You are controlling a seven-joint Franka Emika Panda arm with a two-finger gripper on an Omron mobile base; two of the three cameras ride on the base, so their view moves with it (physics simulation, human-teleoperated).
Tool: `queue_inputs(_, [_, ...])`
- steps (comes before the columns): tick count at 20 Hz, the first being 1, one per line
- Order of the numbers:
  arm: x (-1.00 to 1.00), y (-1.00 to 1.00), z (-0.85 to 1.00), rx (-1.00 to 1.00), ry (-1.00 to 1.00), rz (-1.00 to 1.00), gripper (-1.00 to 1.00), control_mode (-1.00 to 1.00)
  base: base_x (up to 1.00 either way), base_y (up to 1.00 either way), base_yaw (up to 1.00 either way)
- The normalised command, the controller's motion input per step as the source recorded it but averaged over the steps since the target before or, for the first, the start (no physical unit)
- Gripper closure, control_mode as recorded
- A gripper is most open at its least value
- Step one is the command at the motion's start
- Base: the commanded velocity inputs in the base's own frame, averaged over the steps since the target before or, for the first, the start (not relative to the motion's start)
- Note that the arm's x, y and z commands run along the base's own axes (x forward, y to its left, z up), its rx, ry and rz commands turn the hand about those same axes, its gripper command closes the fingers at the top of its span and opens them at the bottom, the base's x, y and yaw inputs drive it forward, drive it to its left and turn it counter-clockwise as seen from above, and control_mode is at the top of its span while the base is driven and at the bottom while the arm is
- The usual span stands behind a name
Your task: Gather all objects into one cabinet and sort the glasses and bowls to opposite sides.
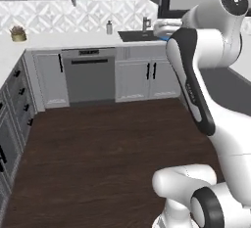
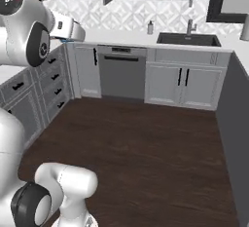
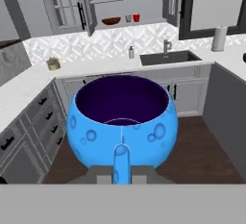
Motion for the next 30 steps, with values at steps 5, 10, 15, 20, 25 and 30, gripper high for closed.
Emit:
queue_inputs(5, [0.00,0.00,0.00,0.00,0.00,0.00,1.00,1.00,1.00,-0.59,-0.18])
queue_inputs(10, [0.00,0.00,0.00,0.00,0.00,0.00,1.00,1.00,1.00,-0.39,-0.21])
queue_inputs(15, [0.00,0.00,0.00,0.00,0.00,0.00,1.00,1.00,1.00,0.03,-0.29])
queue_inputs(20, [0.00,0.00,0.00,0.00,0.00,0.00,1.00,1.00,1.00,0.44,-0.25])
queue_inputs(25, [0.00,0.00,0.00,0.00,0.00,0.00,1.00,1.00,0.83,0.83,-0.17])
queue_inputs(30, [0.00,0.00,0.00,0.00,0.00,0.00,1.00,1.00,0.52,0.93,0.07])
